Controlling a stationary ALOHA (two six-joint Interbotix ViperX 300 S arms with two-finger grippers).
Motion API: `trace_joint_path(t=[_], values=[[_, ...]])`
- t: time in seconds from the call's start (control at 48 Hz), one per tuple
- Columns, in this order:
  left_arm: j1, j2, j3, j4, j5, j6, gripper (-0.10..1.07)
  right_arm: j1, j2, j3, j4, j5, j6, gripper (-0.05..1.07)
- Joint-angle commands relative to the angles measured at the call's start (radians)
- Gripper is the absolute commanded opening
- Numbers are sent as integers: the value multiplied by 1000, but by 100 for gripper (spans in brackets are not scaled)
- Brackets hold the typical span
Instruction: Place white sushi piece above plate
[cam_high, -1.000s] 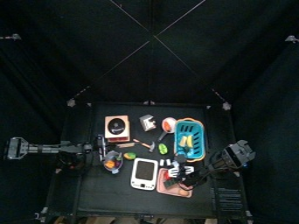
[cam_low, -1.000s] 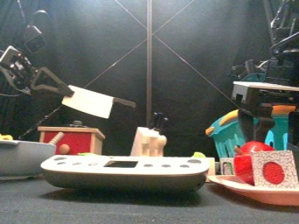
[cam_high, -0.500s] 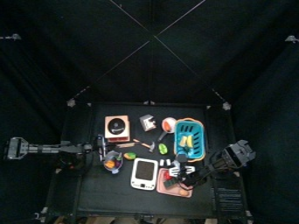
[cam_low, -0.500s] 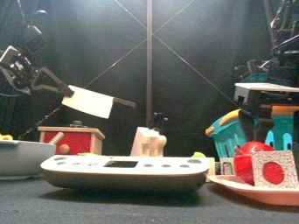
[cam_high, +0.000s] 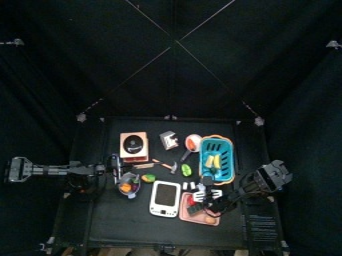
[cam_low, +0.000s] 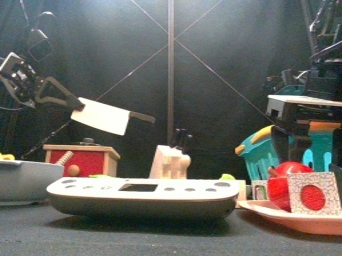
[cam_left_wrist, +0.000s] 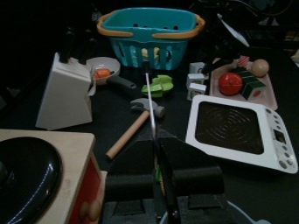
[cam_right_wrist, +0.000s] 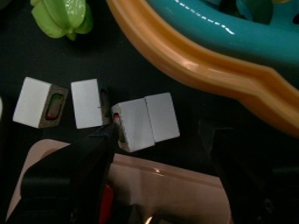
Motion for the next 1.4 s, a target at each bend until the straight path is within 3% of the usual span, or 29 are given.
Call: trace_joint_path(t=[0.0,0.562,1.188,1.375], values=[[-2,2,-14,0,-5,0,34,3,-49,-6,-9,2,2,102],[-2,2,-14,0,-5,0,34,67,-135,-71,9,212,-6,102],[-2,2,-14,0,-5,0,34,71,-124,-61,11,158,-18,102],[-2,0,-15,0,-5,0,34,83,-126,-66,0,87,-25,102]])
